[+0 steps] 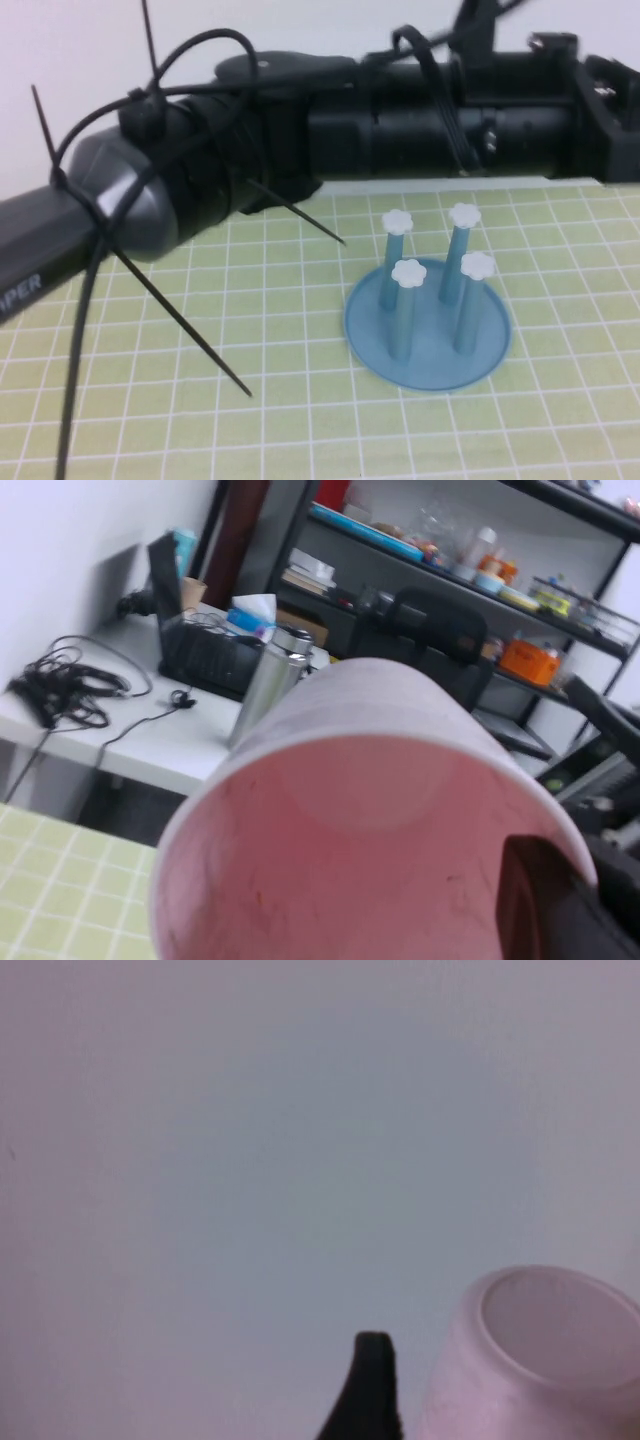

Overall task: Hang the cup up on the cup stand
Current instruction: Adjust the cup with two arms

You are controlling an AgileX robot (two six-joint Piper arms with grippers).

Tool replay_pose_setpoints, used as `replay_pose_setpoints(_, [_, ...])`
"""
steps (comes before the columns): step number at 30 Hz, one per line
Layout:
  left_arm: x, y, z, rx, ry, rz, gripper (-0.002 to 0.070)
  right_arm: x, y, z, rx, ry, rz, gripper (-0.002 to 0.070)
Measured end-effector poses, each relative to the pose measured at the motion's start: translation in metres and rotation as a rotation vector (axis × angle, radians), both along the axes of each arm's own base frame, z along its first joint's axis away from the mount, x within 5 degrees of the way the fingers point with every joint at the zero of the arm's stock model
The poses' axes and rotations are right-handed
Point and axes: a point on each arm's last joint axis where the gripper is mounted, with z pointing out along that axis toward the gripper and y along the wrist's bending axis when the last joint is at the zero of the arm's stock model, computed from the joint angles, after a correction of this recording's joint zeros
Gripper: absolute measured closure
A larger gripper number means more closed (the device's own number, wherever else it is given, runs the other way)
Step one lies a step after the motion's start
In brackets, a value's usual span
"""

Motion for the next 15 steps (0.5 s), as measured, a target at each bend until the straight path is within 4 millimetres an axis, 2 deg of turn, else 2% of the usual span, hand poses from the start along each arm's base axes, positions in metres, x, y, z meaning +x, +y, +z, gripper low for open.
replay_pose_setpoints(6, [-0.026, -0.023, -0.001, 0.008, -0.065, -0.017, 0.0675, 0.0, 0.0, 0.003, 0.171, -0.014, 0.079, 0.0058])
replay_pose_setpoints(10, [-0.041, -0.034, -0.002, 0.014, -0.103, -0.019, 0.0675, 0.002, 0.001, 0.001, 0.174, 0.008, 0.082, 0.0058])
replay_pose_setpoints(15, [-0.05, -0.039, -0.003, 0.022, -0.115, -0.048, 0.0675, 0.002, 0.001, 0.001, 0.167, 0.009, 0.083, 0.0058])
